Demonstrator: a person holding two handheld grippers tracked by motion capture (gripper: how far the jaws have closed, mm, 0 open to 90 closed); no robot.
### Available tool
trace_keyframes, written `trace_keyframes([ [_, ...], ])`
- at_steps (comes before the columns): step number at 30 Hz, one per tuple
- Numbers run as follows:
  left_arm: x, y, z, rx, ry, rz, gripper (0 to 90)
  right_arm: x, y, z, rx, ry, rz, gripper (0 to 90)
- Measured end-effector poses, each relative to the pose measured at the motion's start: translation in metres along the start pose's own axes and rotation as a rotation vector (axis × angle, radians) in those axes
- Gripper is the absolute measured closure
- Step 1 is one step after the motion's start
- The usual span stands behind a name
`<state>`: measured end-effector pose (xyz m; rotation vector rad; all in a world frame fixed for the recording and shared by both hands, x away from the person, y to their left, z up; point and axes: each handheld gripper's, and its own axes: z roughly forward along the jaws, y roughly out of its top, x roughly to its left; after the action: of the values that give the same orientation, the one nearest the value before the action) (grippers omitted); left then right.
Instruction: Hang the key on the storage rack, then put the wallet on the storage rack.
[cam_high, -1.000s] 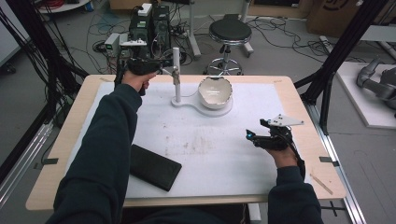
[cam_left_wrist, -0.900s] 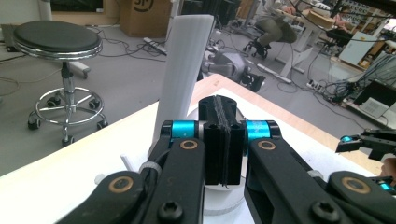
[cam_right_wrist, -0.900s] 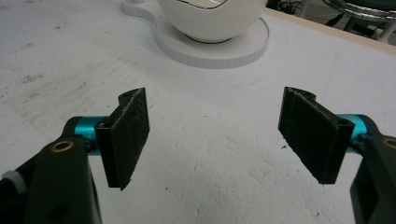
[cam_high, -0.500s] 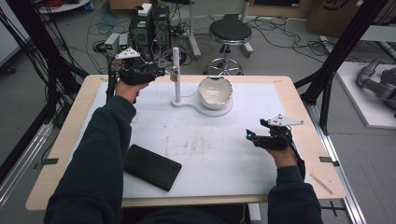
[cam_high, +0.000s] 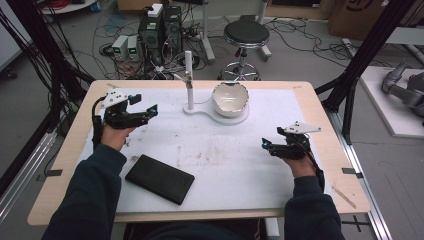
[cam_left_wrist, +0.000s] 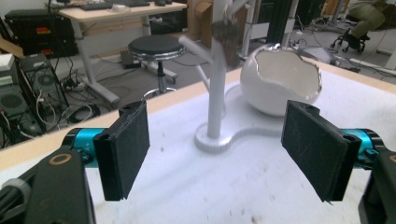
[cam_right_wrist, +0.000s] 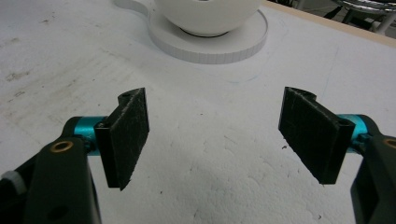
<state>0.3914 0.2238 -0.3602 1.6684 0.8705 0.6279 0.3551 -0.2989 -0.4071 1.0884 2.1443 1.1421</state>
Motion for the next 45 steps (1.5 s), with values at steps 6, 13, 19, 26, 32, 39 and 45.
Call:
trace_keyframes([
  [6,0.002,-0.023,-0.013,0.011,0.007,-0.040,24.0,0.002,0.000,0.001,0.011,0.002,0.002,24.7],
  [13,0.000,-0.036,-0.023,0.017,0.007,-0.055,24.6,0.004,0.000,0.000,0.004,0.003,-0.003,24.7],
  [19,-0.001,-0.041,-0.029,0.033,-0.032,-0.057,24.6,0.004,0.000,0.001,0.009,0.002,-0.011,24.7],
  [26,-0.004,-0.050,-0.043,0.114,-0.087,-0.075,29.4,0.006,0.000,-0.001,0.004,0.015,-0.015,24.7],
  [32,-0.020,-0.065,-0.070,0.187,-0.093,-0.072,27.0,0.010,0.001,-0.003,-0.005,0.026,-0.035,24.8],
  [39,-0.029,-0.093,-0.076,0.302,-0.129,-0.112,25.5,0.016,0.004,-0.002,-0.006,0.035,-0.050,24.8],
  [45,-0.024,-0.109,-0.065,0.428,-0.143,-0.173,26.7,0.015,0.005,0.000,-0.006,0.036,-0.053,24.8],
])
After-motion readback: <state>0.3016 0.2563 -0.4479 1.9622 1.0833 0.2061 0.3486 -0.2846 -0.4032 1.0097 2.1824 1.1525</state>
